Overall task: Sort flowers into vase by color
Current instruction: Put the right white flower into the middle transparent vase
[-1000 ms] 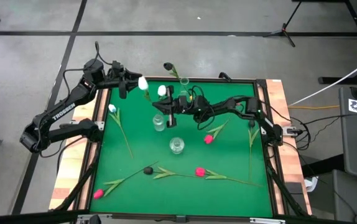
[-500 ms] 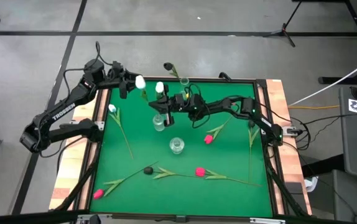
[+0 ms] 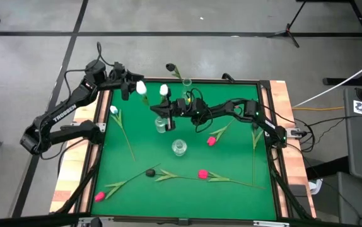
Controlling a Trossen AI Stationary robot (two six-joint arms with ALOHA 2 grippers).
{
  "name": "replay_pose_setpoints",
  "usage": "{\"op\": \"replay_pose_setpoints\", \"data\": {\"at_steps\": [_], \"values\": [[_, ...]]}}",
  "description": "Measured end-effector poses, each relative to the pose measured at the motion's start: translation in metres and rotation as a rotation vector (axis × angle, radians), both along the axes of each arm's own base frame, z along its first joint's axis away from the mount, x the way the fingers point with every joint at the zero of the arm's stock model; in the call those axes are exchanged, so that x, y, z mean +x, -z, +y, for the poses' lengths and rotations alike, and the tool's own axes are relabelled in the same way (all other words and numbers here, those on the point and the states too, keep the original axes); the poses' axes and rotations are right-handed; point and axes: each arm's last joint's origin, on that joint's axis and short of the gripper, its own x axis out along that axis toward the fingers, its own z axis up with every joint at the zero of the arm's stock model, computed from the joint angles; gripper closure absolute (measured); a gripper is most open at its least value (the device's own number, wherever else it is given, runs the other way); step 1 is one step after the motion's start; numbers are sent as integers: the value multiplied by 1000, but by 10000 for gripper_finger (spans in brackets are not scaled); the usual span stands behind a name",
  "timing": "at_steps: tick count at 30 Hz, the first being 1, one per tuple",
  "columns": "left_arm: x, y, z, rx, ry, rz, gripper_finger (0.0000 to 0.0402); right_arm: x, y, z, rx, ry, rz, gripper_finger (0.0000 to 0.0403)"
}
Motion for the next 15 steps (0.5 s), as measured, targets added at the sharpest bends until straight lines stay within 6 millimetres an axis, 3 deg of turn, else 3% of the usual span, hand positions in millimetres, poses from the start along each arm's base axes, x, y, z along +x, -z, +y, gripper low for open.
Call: {"op": "replay_pose_setpoints", "data": {"at_steps": [10,15], "values": [[0,3,0,-15,-2,19,153,4,-11,-1,-13,-22,-24,403],[0,3,0,-10,-1,24,153,15,-13,-1,-23,-73,76,403]]}}
